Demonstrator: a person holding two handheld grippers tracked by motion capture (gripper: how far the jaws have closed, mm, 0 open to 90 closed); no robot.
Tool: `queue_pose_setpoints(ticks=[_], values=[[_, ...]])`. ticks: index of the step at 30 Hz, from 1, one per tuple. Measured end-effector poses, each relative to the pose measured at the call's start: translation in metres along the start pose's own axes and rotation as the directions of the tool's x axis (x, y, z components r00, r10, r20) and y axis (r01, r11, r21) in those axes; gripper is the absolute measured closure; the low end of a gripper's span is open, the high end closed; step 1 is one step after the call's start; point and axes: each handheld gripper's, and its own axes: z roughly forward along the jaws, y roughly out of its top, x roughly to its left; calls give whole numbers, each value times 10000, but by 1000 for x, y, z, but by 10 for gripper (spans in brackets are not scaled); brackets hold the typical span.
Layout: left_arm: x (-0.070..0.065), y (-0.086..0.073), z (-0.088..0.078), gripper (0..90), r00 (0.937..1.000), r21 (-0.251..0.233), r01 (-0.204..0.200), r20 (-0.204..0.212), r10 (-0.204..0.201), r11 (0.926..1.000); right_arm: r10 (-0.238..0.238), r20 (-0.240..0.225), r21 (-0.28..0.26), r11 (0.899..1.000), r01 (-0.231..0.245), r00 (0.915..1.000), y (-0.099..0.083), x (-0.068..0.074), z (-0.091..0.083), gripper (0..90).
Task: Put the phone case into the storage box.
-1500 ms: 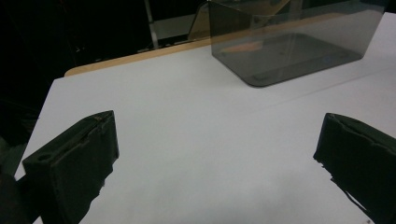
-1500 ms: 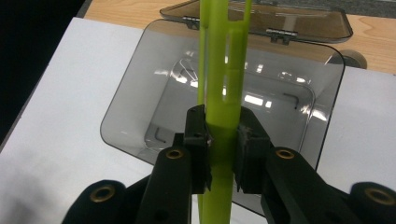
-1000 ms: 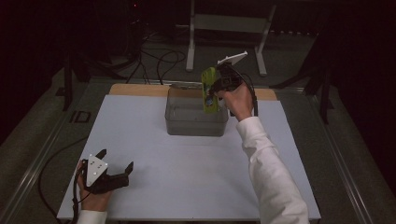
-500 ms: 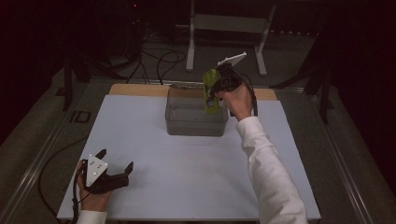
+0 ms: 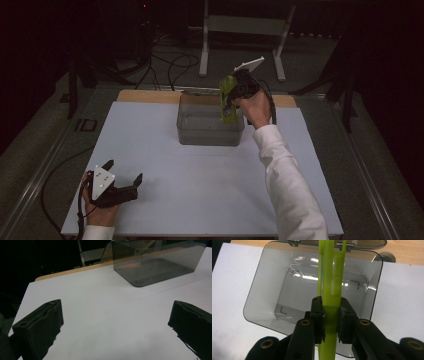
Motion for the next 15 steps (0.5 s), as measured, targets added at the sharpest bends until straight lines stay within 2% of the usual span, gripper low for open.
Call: queue_pose_setpoints(ticks=[15], values=[[0,0,0,0,10000,5,-8,-2,8,10000,248,224,277,9993,-254,9994,-2,-8,5,779]])
